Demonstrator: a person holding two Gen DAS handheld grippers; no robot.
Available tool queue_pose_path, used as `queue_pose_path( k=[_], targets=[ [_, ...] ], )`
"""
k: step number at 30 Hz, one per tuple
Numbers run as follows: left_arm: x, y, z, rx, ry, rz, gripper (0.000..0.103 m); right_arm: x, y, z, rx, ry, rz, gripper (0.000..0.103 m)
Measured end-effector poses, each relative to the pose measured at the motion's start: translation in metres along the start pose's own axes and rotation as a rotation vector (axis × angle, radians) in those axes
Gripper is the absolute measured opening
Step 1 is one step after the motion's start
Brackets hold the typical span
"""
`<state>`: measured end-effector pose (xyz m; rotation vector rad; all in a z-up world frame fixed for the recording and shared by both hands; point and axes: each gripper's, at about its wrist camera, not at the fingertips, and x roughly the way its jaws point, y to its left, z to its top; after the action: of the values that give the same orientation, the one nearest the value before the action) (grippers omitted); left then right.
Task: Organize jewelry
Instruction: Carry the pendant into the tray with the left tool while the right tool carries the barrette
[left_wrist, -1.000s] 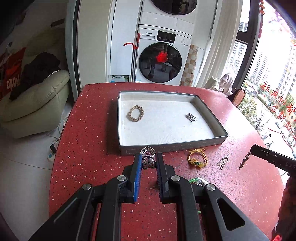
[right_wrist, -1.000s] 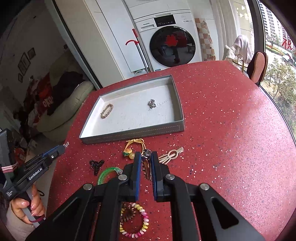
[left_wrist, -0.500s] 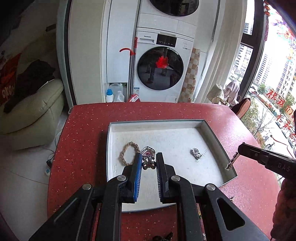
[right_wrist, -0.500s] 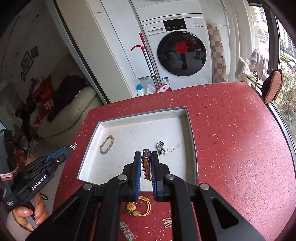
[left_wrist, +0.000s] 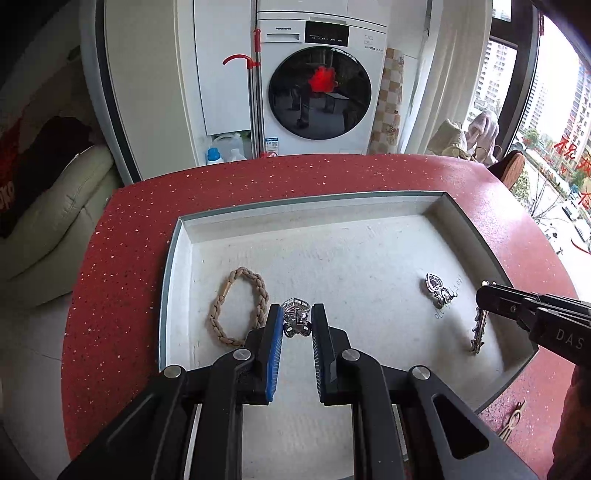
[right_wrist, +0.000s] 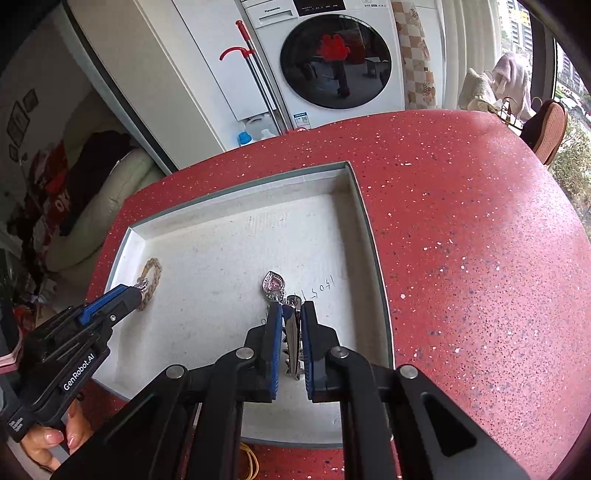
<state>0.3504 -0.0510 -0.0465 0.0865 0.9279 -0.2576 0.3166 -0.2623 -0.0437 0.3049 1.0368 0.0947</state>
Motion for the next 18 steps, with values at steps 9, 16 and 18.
queue_pose_path(
  k=[9, 16, 18],
  targets=[
    [0.022, -0.006, -0.011, 0.045, 0.052, 0.08, 0.034, 0.017, 0.001, -0.008, -0.024, 0.021, -0.035, 0.011],
    [0.022, -0.006, -0.015, 0.044, 0.037, 0.102, 0.035, 0.016, 0.007, -0.014, -0.049, 0.01, -0.048, 0.015],
    [0.021, -0.004, -0.015, 0.03, 0.044, 0.093, 0.035, 0.015, 0.008, -0.014, -0.045, 0.012, -0.026, 0.027]
  ],
)
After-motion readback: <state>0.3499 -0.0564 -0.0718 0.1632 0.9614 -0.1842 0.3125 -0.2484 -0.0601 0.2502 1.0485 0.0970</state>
